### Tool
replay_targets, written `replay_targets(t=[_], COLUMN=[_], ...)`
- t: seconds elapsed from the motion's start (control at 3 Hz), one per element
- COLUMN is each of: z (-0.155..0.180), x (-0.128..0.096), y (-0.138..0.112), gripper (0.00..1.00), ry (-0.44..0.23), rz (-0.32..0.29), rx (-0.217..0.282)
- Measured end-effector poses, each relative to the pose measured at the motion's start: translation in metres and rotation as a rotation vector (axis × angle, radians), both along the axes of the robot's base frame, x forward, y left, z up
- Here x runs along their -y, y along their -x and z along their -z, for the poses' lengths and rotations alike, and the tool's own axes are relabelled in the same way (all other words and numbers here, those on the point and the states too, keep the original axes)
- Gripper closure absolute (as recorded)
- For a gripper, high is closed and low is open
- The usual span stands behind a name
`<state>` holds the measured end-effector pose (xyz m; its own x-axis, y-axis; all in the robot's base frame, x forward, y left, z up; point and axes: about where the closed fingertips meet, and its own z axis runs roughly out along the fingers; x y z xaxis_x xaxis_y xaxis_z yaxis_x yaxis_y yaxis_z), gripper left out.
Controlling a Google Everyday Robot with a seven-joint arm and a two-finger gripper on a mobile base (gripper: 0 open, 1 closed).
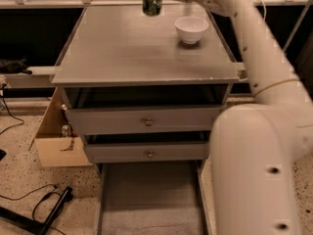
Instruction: Place green can into bottom drawer
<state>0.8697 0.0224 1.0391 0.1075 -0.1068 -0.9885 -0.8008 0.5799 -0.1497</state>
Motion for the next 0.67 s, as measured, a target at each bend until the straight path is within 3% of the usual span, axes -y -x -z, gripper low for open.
replay_targets(t=[0.33,0.67], z=[-0.115,-0.165], x=[0.071,0.08], y=[0.087,0.18], gripper=[1.0,1.0], ry=[-0.121,-0.164], rz=[0.085,0.067], rx=[0.079,0.072])
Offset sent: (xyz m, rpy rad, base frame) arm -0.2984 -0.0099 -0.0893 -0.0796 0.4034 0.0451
